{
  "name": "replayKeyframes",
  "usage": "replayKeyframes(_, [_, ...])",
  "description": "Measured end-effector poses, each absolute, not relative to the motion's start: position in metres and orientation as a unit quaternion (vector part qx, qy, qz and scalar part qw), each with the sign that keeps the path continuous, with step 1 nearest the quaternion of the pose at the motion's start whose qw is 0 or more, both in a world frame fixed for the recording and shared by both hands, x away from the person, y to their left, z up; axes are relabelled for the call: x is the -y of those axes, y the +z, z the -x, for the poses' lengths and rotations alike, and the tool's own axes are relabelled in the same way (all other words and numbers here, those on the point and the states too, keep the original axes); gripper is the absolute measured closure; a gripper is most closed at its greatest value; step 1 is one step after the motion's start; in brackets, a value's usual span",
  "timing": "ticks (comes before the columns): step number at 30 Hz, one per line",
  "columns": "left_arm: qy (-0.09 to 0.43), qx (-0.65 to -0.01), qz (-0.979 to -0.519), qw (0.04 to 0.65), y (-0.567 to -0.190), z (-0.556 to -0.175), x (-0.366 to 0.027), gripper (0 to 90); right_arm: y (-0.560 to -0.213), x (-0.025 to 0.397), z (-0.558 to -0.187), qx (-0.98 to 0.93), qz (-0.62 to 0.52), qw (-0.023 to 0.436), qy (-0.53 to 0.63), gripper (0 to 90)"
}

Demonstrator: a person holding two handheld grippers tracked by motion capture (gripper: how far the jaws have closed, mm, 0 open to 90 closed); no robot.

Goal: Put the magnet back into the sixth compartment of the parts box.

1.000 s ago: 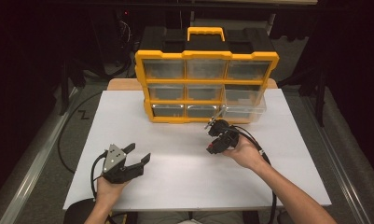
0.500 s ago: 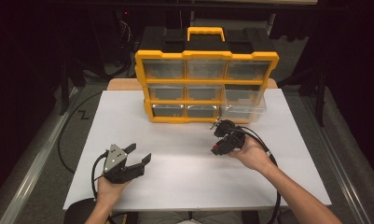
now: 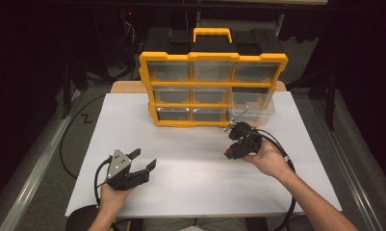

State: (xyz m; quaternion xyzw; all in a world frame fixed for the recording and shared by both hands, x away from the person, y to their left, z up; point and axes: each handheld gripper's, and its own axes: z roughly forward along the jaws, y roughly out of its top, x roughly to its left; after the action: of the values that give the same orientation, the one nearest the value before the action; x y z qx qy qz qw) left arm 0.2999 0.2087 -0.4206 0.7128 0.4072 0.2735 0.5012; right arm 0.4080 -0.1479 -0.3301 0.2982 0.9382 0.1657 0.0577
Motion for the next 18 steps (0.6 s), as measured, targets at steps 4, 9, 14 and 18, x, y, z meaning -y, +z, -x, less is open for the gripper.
replayKeyframes(4, [0.273, -0.409, -0.712, 0.502, -0.421, -0.3, -0.209, 31.6, -0.328, 0.15, -0.408, -0.938, -0.3, 0.057, 0.165, 64.8])
replayKeyframes(9, [0.272, -0.408, -0.712, 0.503, -0.421, -0.301, -0.209, 31.6, -0.325, 0.152, -0.409, -0.937, -0.303, 0.055, 0.163, 64.7])
replayKeyframes(14, [0.273, -0.407, -0.711, 0.504, -0.42, -0.301, -0.21, 31.7, -0.32, 0.153, -0.408, -0.938, -0.299, 0.06, 0.164, 64.7])
replayKeyframes(18, [0.274, -0.405, -0.713, 0.503, -0.42, -0.3, -0.209, 31.8, -0.315, 0.155, -0.406, -0.937, -0.3, 0.062, 0.168, 64.7])
